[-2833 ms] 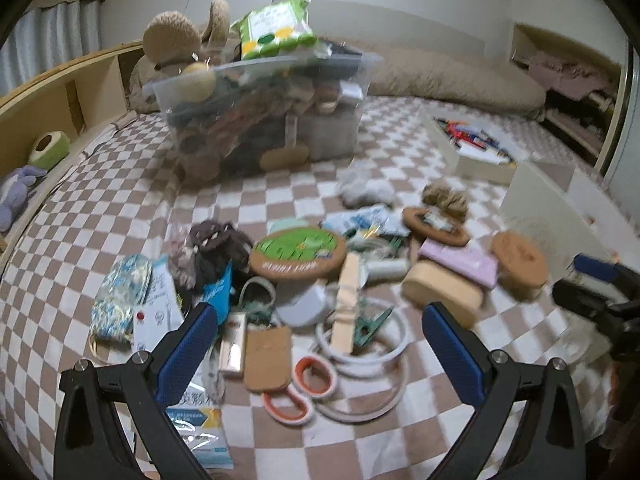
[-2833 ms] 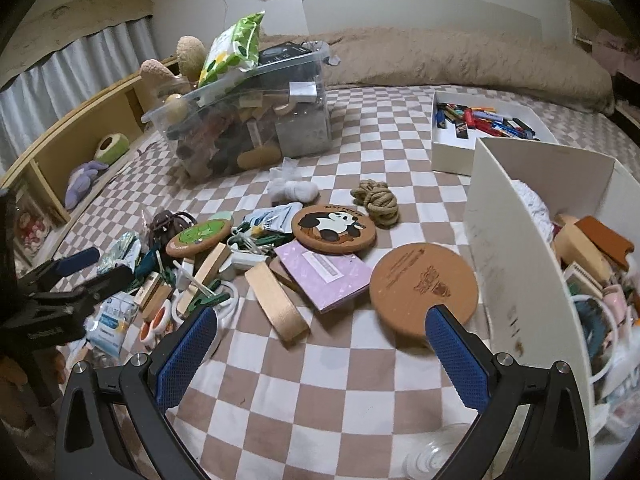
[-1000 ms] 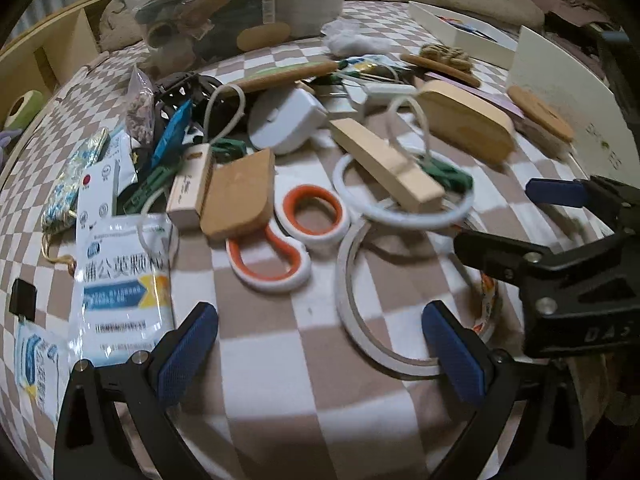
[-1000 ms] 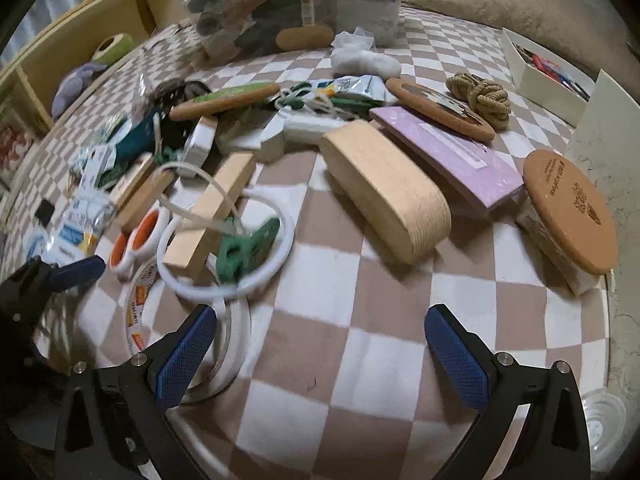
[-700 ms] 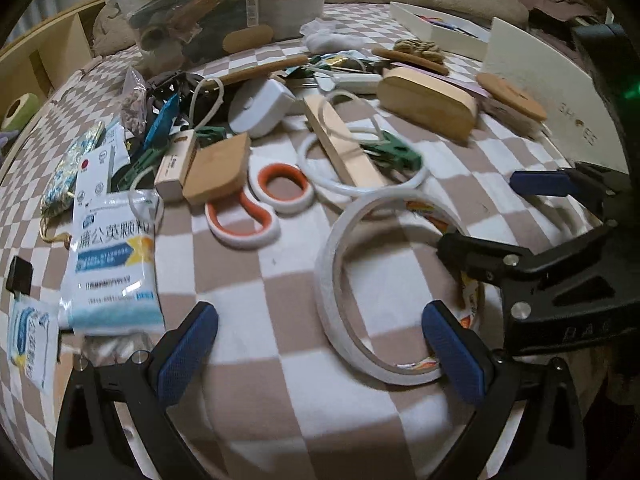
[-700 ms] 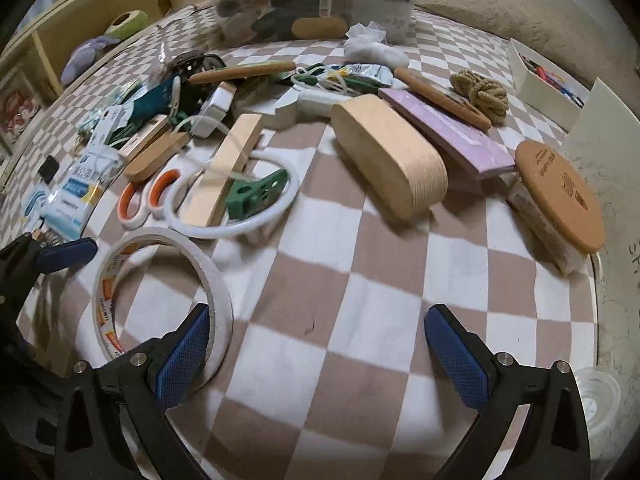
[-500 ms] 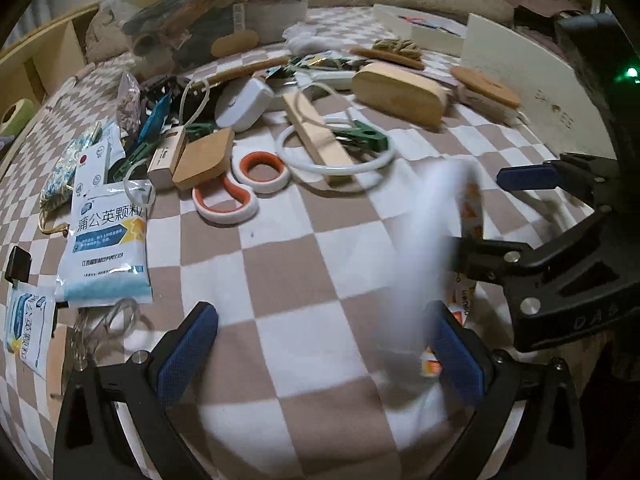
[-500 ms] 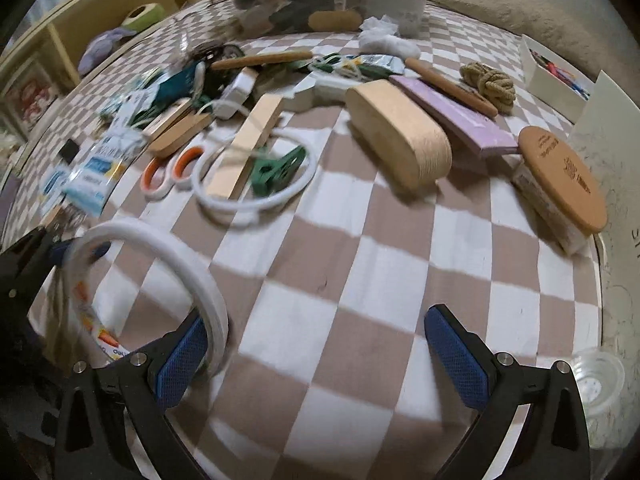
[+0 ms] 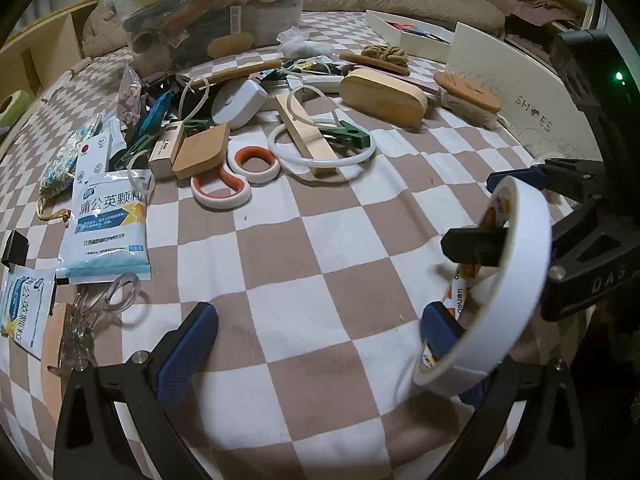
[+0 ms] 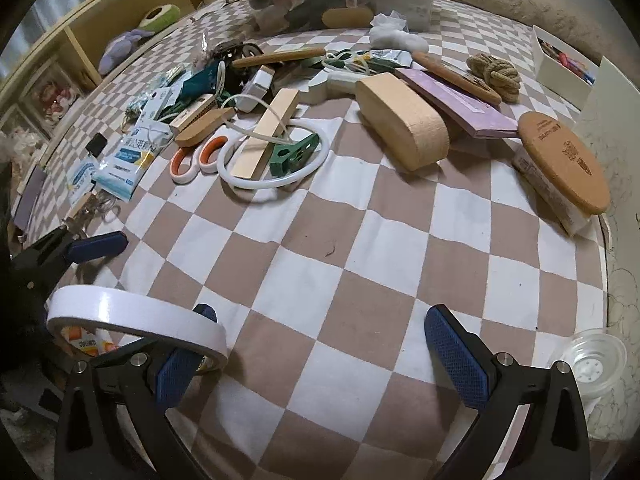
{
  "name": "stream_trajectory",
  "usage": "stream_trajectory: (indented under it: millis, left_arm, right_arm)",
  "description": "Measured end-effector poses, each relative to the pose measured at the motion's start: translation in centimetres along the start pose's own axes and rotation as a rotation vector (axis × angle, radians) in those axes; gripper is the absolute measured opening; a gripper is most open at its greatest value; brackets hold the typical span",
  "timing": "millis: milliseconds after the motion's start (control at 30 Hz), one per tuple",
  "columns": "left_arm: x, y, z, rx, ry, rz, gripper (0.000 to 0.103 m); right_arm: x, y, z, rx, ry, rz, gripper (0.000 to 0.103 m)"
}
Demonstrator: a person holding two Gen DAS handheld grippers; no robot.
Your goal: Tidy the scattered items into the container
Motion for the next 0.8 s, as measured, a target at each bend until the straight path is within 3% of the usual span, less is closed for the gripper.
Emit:
stream_trajectory:
  millis: [367,600,800]
  left_arm:
    - [1.1,-1.2,-1.5,-0.029,-0.077,0.032,0.103]
    - [-0.5,-2.5,-1.1,-0.073,-0.04,0.037,0.103]
    - [-1.7,-3.0,-0.8,-0.095,-0.027,0.022,0.103]
  right_arm:
    - [1.5,0.2,-2.0,-0.082,-0.085,-0.113,0.103]
    - [1.3,-0.8,-3.9,-0.149,-0.171,-0.115,0.103]
    - [-0.2,0.0,-5.7,-0.087,-0.187,-0.107,0.103]
Point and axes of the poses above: each gripper's, at about its wrist camera, not at the fingertips, and x roughly against the way its jaws point, y to its left, z to its underside, the point moved 9 cm from there along -x, roughly the way its jaws point, and after that the axes turned 10 degrees about -y, right-handed, at the moved point
